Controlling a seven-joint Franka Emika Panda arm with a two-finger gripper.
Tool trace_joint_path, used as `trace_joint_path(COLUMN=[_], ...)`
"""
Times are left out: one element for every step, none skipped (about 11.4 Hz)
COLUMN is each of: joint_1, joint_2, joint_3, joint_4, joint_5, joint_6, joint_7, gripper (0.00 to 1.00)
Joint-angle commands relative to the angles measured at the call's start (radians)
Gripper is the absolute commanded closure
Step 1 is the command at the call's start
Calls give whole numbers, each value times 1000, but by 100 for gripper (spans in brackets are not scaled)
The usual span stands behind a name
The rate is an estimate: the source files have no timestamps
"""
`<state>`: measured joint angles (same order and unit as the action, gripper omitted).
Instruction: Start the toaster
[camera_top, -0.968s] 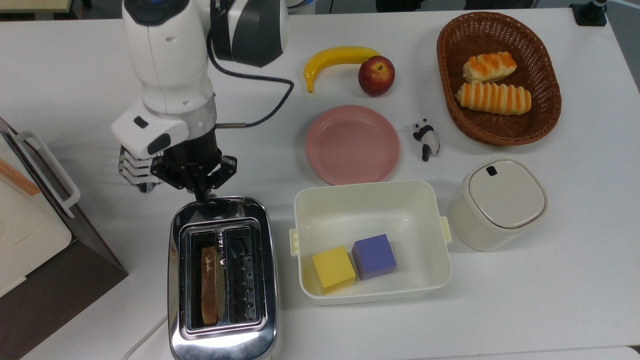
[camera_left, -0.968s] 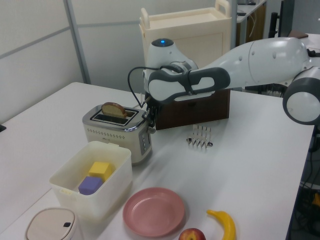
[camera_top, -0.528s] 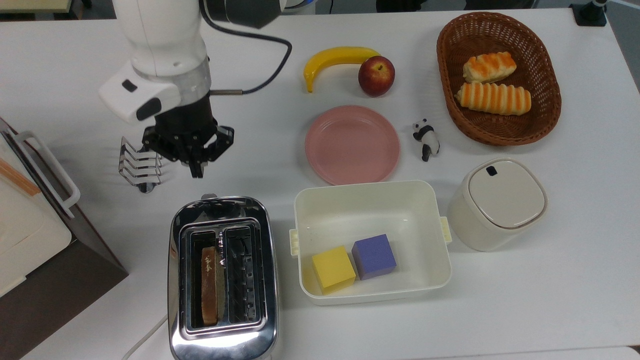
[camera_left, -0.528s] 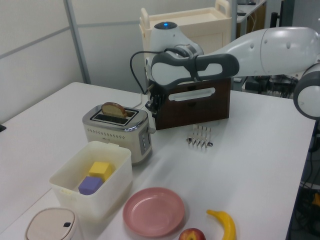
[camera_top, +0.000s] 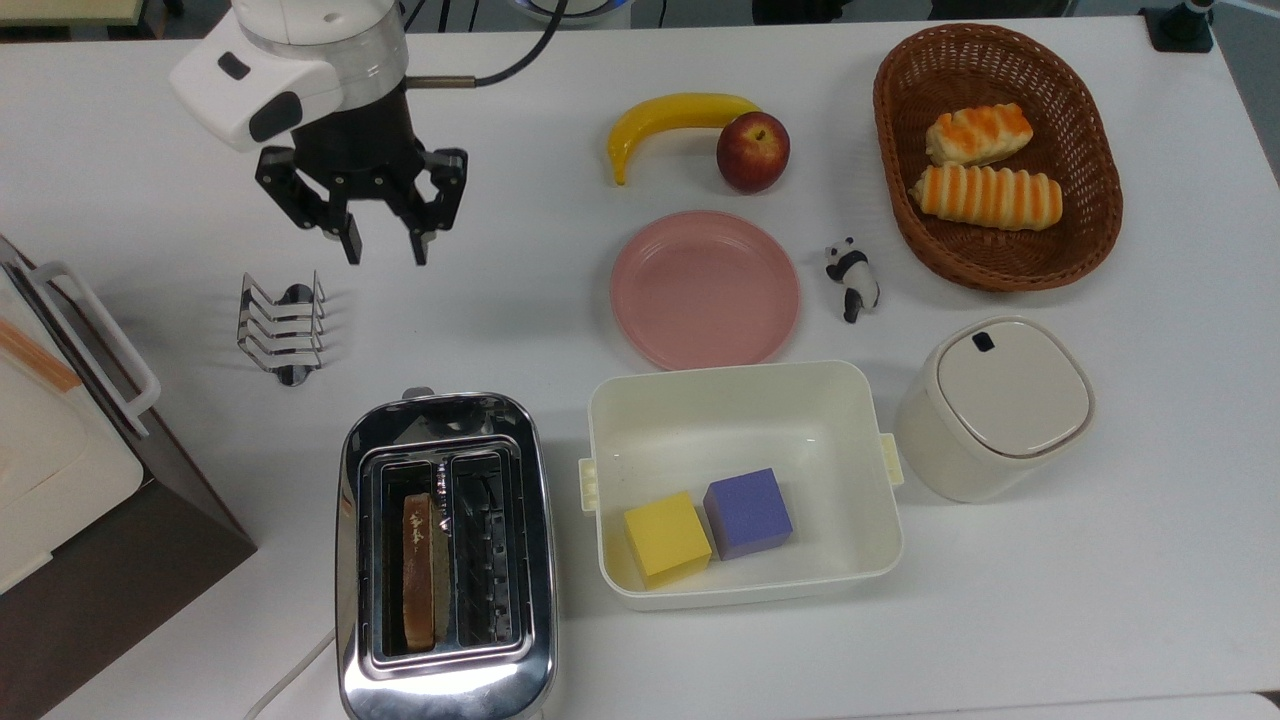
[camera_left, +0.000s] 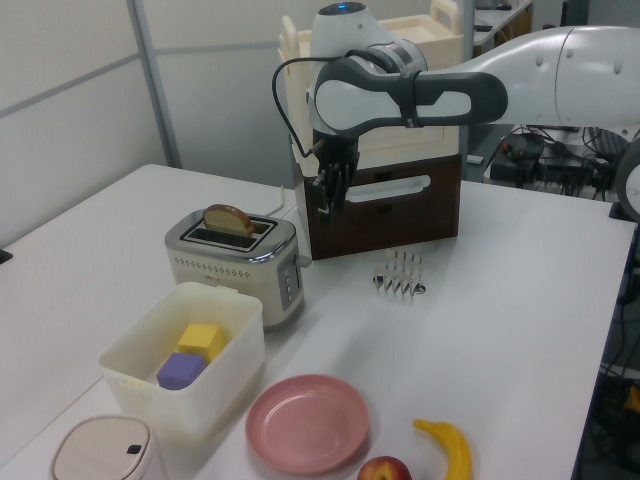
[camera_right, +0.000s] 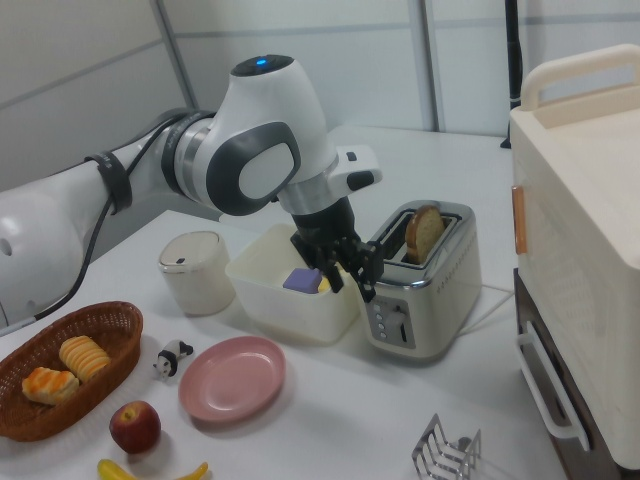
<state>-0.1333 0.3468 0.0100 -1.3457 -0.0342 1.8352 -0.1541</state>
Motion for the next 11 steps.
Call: trace_joint_path(joint_1=[7, 7, 9, 12, 15, 18, 18, 17, 17, 17, 15], joint_2=[-18, -19, -19, -19, -19, -22, -23, -25, -28, -28, -28], joint_3=[-7, -7, -2, -1, 1, 1, 2, 1, -2, -5, -8], joint_4=[-7, -7, -9, -9, -9, -15, -9, -9, -9, -9, -9], joint_5=[5, 4, 2, -3, -6, -22, -27, -17, -19, -27, -21], joint_6=[-79, -100, -103, -103, -103, -112, -123, -123, -123, -122, -125], joint_7=[-22, -25, -25, -24, -24, -34, -69, -76, -68, -67, -71], gripper=[0, 0, 0, 0, 0, 0, 0, 0, 0, 0, 0])
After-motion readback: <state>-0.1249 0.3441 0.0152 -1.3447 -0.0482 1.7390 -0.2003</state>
